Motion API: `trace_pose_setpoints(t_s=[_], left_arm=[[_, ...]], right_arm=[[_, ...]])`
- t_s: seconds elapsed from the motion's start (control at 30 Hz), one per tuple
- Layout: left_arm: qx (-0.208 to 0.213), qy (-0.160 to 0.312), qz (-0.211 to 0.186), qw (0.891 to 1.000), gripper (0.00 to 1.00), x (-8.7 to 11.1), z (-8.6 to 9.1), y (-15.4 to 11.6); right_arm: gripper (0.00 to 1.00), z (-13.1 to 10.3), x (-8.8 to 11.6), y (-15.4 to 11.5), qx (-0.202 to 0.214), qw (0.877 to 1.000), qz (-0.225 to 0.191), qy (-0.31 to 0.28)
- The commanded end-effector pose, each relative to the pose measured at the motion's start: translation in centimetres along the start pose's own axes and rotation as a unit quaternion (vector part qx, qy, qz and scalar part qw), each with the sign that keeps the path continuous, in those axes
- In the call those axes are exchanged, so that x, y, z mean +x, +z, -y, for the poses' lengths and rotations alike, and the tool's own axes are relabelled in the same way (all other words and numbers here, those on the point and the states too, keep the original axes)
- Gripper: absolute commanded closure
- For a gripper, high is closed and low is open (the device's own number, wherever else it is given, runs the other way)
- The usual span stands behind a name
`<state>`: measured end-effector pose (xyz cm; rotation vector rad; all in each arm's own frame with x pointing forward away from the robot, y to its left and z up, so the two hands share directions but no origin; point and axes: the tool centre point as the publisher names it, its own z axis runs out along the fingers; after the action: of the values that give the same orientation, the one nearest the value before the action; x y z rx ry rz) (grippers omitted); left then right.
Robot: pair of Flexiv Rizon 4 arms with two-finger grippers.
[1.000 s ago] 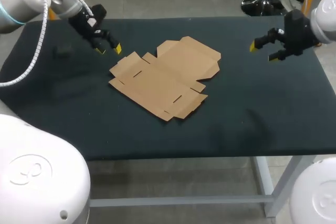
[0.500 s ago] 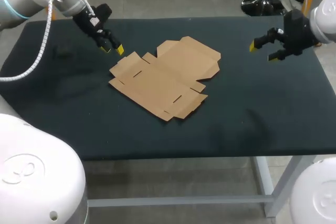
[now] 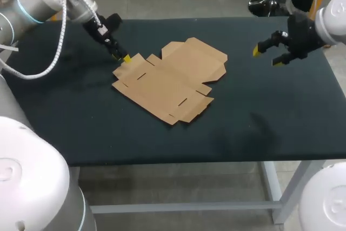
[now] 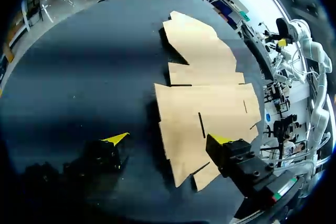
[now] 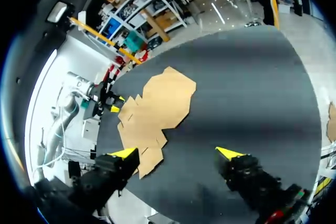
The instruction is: Assemble the packaging by folding the flat box into shape, placing the metal phone stand inside, and closing the box properly
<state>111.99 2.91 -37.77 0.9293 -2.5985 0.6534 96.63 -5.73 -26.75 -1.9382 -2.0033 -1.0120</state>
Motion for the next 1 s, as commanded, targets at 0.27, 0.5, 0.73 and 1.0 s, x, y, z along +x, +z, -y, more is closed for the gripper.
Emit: trace_pose_setpoints(t_s=[0.27, 0.5, 0.73, 1.0], left_arm=[[-0.022, 0.009, -0.107, 0.994, 0.09, -0.8, 0.2, 1.9], [-0.036, 0.012, -0.12, 0.992, 0.57, 0.1, -0.2, 2.5], [-0.034, -0.007, -0.112, 0.993, 1.0, 1.1, -0.9, 2.5], [0.026, -0.049, -0.094, 0.994, 1.0, 3.1, -2.5, 1.9]], right_arm=[[0.0, -0.3, -0.3, 0.4, 0.016, 1.0, -0.007, 0.002], [0.0, -0.3, -0.3, 0.4, 0.019, 1.0, -0.006, 0.004], [0.0, -0.1, -0.4, 0.4, 0.021, 1.0, -0.006, 0.005], [0.0, 0.1, -0.3, 0.3, 0.025, 1.0, -0.011, 0.0]])
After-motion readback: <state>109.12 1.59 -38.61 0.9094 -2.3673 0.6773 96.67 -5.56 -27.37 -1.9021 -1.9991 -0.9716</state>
